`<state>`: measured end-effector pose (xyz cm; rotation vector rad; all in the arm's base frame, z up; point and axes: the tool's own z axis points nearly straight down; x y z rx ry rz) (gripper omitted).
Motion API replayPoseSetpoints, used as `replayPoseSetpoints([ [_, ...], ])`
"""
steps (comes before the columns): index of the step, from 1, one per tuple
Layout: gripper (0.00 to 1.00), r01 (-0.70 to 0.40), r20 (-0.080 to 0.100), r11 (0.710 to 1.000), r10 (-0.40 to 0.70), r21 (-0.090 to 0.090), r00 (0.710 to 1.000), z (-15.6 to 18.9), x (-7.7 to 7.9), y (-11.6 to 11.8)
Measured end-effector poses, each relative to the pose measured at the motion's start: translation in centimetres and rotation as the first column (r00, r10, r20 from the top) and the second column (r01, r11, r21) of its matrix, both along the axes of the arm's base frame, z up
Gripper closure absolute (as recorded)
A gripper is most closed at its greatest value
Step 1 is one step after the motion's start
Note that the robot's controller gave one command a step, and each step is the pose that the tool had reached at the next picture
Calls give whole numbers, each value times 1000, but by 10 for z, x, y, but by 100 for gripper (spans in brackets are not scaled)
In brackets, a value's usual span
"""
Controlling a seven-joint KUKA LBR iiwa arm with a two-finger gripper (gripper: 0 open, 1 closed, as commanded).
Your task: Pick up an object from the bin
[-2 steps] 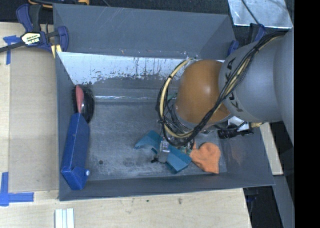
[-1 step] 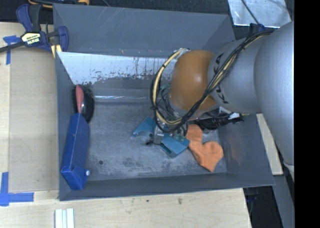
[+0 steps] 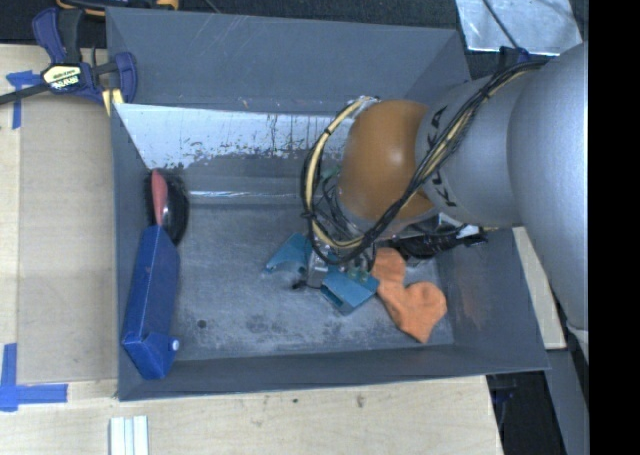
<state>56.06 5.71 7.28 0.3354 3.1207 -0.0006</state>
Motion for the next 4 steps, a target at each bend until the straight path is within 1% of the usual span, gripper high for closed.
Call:
replayPoseSetpoints([
  [1,100,4,-13,1000,-4,-1,1000,38,-2,0],
  [2,100,6,7,1000,-6,1,1000,61,18,2],
  [3,100,9,-19,1000,-9,-2,1000,77,-2,12],
  [4,100,-5,-8,1000,5,2,1000,143,26,-3],
])
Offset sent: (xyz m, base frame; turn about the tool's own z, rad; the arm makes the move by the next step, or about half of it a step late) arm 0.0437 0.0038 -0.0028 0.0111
